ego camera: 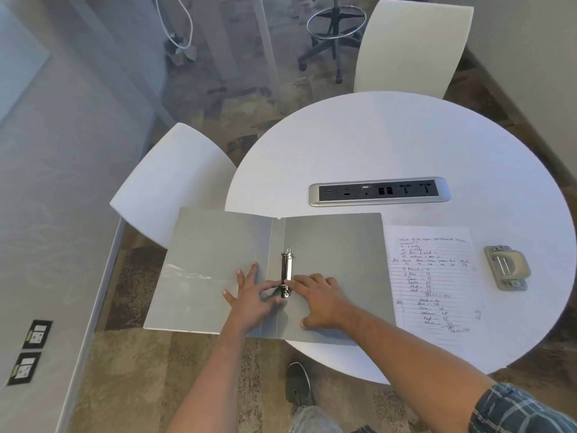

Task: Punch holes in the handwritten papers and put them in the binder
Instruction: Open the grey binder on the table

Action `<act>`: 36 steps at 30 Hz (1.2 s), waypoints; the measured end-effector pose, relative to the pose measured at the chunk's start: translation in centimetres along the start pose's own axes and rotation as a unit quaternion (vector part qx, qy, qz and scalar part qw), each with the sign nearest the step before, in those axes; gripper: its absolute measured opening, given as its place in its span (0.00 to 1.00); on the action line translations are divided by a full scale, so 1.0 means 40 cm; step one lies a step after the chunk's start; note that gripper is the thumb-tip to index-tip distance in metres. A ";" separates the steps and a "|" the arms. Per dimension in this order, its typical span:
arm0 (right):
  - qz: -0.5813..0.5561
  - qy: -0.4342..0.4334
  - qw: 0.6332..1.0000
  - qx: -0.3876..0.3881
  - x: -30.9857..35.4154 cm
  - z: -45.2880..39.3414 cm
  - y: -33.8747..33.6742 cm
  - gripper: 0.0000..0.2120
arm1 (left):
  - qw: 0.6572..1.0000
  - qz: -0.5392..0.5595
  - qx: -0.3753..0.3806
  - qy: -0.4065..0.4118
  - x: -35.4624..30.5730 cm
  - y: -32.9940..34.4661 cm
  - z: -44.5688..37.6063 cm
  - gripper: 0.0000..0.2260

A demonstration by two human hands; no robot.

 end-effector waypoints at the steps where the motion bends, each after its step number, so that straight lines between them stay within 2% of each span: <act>1: -0.032 0.008 0.999 -0.009 -0.002 -0.007 -0.003 0.44 | 1.000 0.015 -0.011 -0.001 -0.004 -0.001 -0.001 0.11; 3: -0.092 0.029 0.995 -0.025 -0.008 -0.023 -0.007 0.36 | 0.999 0.033 -0.021 -0.011 -0.012 0.001 -0.001 0.08; 7: -0.229 0.084 0.970 -0.019 -0.036 -0.046 0.005 0.23 | 0.998 0.063 -0.004 -0.028 -0.017 0.006 -0.002 0.09; 10: -0.273 0.104 0.956 -0.006 -0.052 -0.048 0.028 0.18 | 0.996 0.082 0.022 -0.028 -0.016 0.008 -0.005 0.09; 21: -0.274 0.107 0.956 -0.003 -0.051 -0.046 0.050 0.13 | 0.988 0.095 0.113 -0.045 -0.012 0.027 -0.024 0.09; 25: -0.263 0.093 0.960 -0.006 -0.050 -0.052 0.050 0.12 | 0.987 0.111 0.101 -0.050 -0.005 0.046 -0.028 0.10; 30: -0.281 0.065 0.958 -0.003 -0.062 -0.045 0.057 0.16 | 0.984 0.150 0.083 -0.044 0.006 0.056 -0.027 0.10; 36: -0.330 0.059 0.941 -0.034 -0.075 -0.032 0.061 0.14 | 0.975 0.206 0.071 -0.046 0.020 0.055 -0.028 0.10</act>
Point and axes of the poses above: each hand's wrist, its own z-axis away from the middle knuckle, its own y-axis out of the palm, x = y × z, the point moved 6 cm from there along -z, towards the middle knuckle, and after that the axes turned 10 degrees about z, right-handed, at the moved point
